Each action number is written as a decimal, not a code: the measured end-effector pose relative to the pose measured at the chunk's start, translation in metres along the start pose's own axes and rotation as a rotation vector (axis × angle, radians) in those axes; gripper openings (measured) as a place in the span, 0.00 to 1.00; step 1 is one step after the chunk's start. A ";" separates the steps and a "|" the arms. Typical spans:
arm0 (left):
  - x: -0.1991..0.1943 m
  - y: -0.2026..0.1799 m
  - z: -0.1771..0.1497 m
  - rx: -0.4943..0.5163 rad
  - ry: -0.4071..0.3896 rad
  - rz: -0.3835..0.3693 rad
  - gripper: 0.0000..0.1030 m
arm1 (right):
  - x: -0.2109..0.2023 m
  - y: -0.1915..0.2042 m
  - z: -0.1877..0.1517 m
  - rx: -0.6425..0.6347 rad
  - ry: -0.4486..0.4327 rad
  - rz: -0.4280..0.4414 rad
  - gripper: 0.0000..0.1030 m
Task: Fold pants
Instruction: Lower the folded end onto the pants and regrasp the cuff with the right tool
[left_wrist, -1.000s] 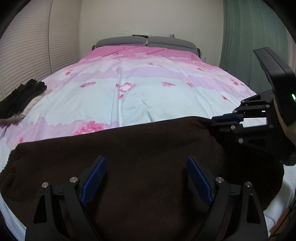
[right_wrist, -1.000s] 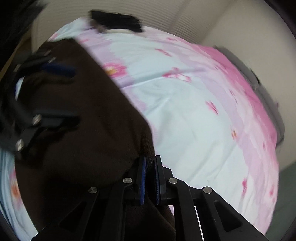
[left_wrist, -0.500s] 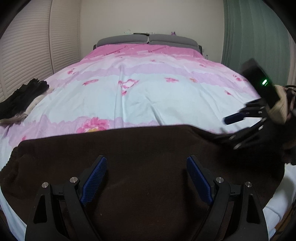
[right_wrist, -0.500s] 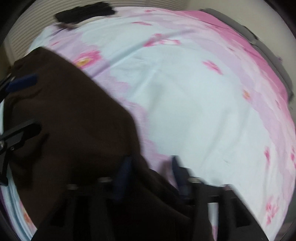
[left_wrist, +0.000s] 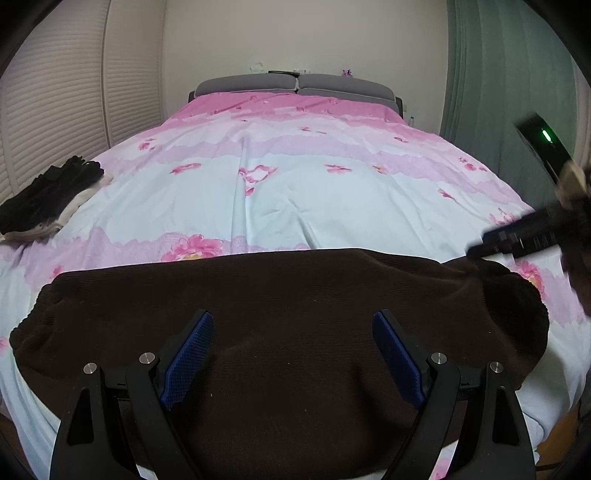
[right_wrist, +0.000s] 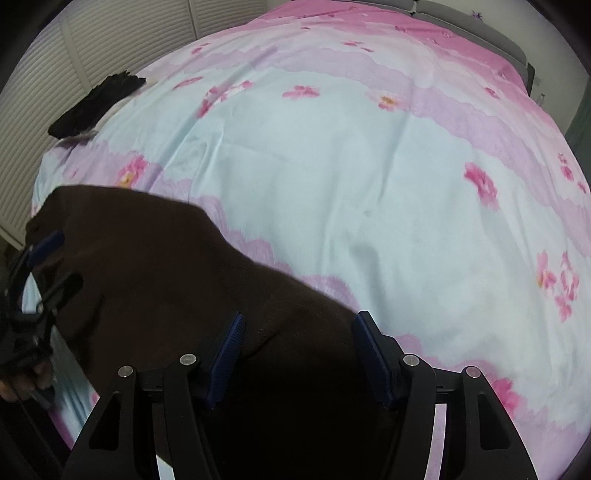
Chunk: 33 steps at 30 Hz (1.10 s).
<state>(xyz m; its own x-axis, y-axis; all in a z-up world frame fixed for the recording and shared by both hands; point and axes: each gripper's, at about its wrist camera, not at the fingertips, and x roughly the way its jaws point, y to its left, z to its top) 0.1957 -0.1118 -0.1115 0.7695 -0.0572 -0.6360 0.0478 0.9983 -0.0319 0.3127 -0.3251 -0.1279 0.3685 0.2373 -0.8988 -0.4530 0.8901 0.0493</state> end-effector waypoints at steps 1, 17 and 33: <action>-0.001 0.000 0.001 0.001 0.001 0.000 0.86 | -0.003 0.000 0.009 -0.009 -0.003 -0.005 0.60; -0.024 -0.025 -0.004 0.075 -0.022 -0.028 0.86 | -0.028 -0.058 -0.081 0.331 -0.031 -0.072 0.56; -0.040 -0.023 -0.002 0.069 -0.044 0.000 0.88 | -0.043 -0.050 -0.187 0.881 -0.328 0.252 0.60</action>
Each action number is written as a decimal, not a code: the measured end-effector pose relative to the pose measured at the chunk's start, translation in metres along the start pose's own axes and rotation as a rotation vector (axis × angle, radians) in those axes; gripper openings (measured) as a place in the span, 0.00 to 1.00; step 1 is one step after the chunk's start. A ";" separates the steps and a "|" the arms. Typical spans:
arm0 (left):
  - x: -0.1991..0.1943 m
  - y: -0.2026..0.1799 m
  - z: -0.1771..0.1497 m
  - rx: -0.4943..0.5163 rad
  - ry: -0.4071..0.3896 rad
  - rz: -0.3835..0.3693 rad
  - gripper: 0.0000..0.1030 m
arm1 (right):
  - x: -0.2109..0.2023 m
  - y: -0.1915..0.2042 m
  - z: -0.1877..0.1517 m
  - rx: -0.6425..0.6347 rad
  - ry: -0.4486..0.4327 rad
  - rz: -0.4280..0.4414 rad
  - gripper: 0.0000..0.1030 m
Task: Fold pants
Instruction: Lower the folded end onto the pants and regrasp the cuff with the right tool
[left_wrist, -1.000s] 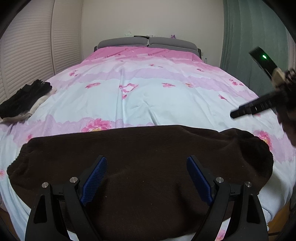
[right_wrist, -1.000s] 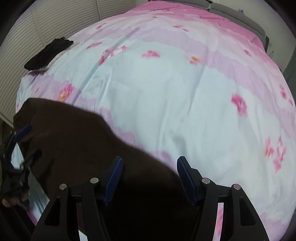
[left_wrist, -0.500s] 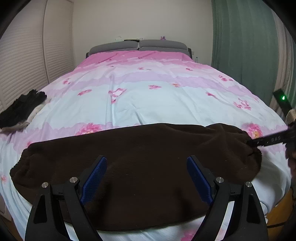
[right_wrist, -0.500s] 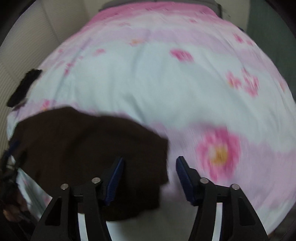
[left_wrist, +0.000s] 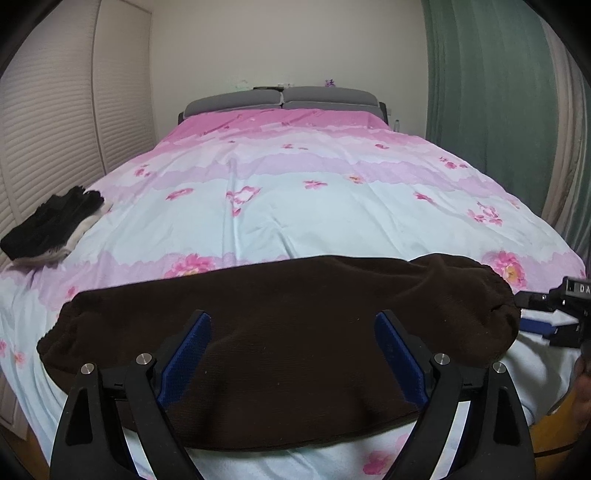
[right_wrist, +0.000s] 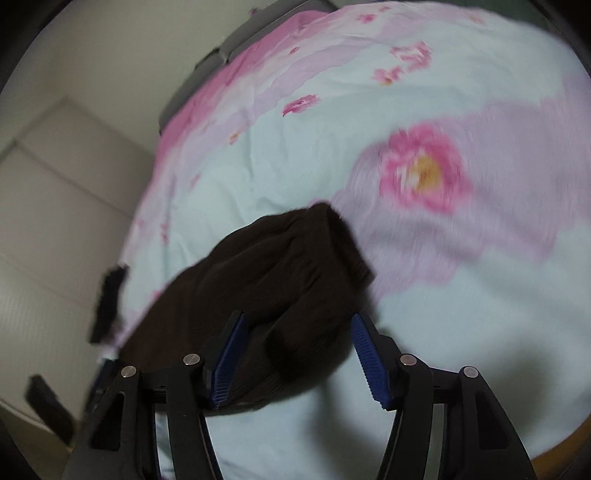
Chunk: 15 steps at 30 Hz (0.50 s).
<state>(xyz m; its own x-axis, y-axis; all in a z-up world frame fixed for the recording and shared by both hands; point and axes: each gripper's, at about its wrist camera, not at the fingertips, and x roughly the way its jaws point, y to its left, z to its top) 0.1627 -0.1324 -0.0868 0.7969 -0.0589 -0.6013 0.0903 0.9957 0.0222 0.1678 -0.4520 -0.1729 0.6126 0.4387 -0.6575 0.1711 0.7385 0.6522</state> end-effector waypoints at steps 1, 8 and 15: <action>0.000 0.001 0.000 -0.005 0.005 -0.002 0.88 | 0.002 -0.002 -0.007 0.035 -0.009 0.031 0.60; -0.007 0.000 0.000 -0.003 -0.006 -0.002 0.88 | 0.035 -0.011 -0.027 0.203 -0.020 0.115 0.61; -0.009 -0.001 0.000 -0.002 -0.009 -0.006 0.88 | 0.072 -0.008 -0.020 0.262 -0.042 0.113 0.61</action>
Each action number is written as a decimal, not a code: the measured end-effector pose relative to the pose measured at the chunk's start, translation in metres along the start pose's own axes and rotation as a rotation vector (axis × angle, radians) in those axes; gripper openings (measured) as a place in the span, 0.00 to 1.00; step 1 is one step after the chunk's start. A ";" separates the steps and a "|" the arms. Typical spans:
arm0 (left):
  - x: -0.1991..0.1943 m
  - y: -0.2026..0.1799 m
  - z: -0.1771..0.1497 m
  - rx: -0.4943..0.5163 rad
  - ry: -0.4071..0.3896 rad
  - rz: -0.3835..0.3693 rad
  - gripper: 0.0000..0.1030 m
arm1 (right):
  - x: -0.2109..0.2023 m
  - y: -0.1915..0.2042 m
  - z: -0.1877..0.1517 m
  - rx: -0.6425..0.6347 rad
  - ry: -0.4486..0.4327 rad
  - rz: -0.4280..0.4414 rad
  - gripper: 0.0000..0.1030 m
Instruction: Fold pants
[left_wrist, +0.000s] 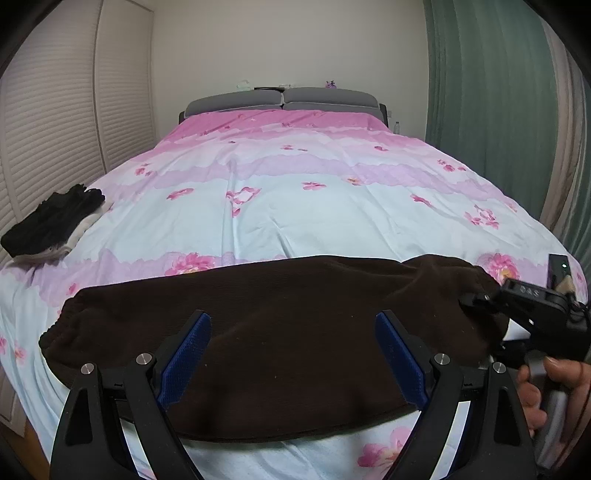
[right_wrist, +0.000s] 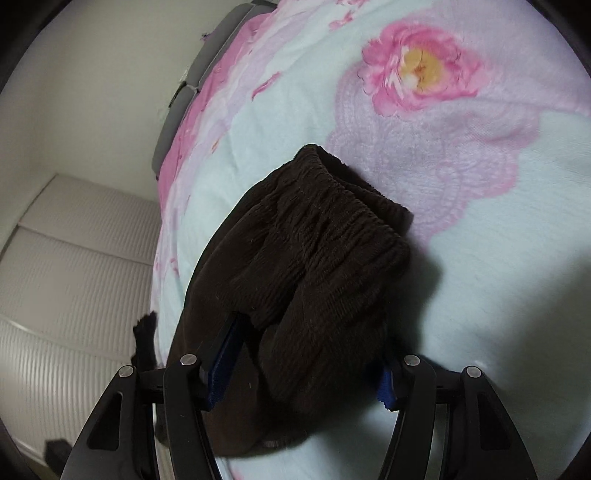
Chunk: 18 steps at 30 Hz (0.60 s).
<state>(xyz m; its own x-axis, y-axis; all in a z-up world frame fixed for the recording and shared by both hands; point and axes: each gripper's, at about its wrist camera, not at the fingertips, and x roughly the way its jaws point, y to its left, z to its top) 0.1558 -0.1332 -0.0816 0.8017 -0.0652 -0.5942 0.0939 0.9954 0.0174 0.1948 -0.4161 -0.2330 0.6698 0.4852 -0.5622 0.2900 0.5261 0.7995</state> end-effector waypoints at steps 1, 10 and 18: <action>-0.001 0.001 0.000 0.001 -0.001 0.002 0.88 | 0.005 0.000 0.001 0.010 -0.007 0.014 0.61; -0.015 0.029 0.007 -0.041 -0.026 0.031 0.88 | -0.002 0.043 0.002 -0.116 -0.093 0.051 0.30; -0.043 0.101 0.015 -0.121 -0.063 0.127 0.88 | -0.035 0.165 -0.036 -0.533 -0.320 -0.106 0.29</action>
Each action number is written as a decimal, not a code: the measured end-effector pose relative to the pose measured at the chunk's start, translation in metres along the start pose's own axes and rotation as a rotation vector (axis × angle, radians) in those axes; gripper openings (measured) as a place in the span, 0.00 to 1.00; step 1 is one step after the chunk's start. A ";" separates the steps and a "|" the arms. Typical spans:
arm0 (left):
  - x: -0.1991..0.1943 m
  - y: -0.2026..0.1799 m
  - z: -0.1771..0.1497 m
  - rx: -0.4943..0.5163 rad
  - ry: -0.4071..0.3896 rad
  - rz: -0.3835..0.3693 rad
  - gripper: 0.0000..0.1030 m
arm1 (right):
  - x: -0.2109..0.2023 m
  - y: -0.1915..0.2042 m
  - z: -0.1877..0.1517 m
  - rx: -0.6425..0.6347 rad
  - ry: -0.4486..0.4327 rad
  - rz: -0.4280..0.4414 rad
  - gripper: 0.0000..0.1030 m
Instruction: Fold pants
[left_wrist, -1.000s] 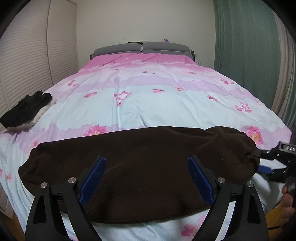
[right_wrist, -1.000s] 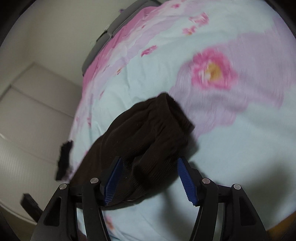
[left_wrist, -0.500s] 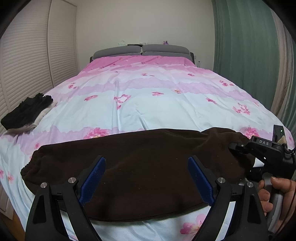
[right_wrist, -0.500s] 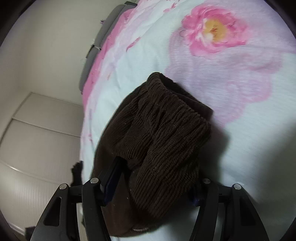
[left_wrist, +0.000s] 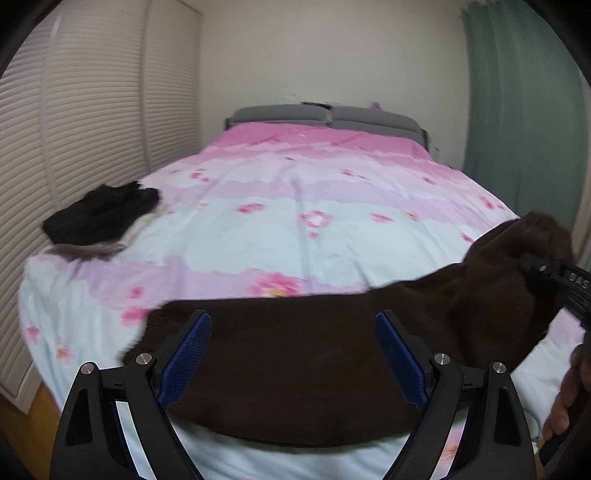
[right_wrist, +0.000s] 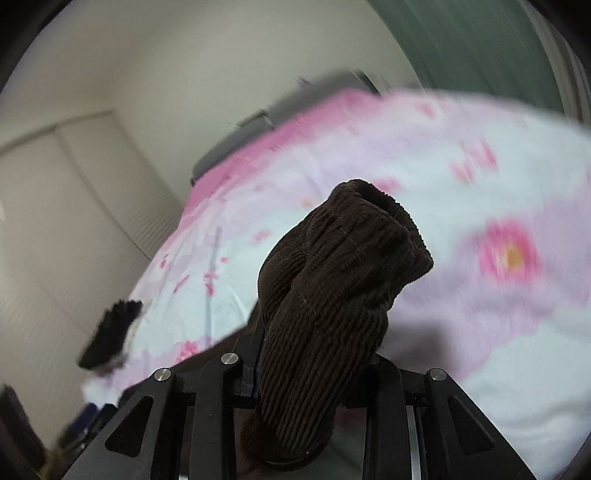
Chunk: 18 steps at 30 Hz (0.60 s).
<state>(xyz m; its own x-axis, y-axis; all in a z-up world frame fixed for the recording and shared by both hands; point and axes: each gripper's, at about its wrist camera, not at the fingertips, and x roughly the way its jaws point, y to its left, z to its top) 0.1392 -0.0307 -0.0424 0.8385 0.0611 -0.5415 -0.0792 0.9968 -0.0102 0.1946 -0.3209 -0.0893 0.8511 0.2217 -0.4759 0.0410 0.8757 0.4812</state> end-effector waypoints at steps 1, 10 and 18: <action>-0.003 0.012 0.003 -0.011 -0.009 0.019 0.89 | -0.004 0.019 0.003 -0.055 -0.026 -0.014 0.29; -0.037 0.126 0.013 -0.124 -0.069 0.187 0.93 | 0.005 0.188 -0.046 -0.510 -0.092 -0.111 0.29; -0.055 0.213 -0.012 -0.216 -0.068 0.303 0.95 | 0.035 0.289 -0.150 -0.900 -0.067 -0.177 0.29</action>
<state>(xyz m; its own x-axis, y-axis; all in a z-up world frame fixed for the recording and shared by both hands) 0.0697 0.1780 -0.0251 0.7926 0.3623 -0.4905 -0.4353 0.8995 -0.0390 0.1575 0.0043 -0.0770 0.9011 0.0516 -0.4305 -0.2251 0.9043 -0.3627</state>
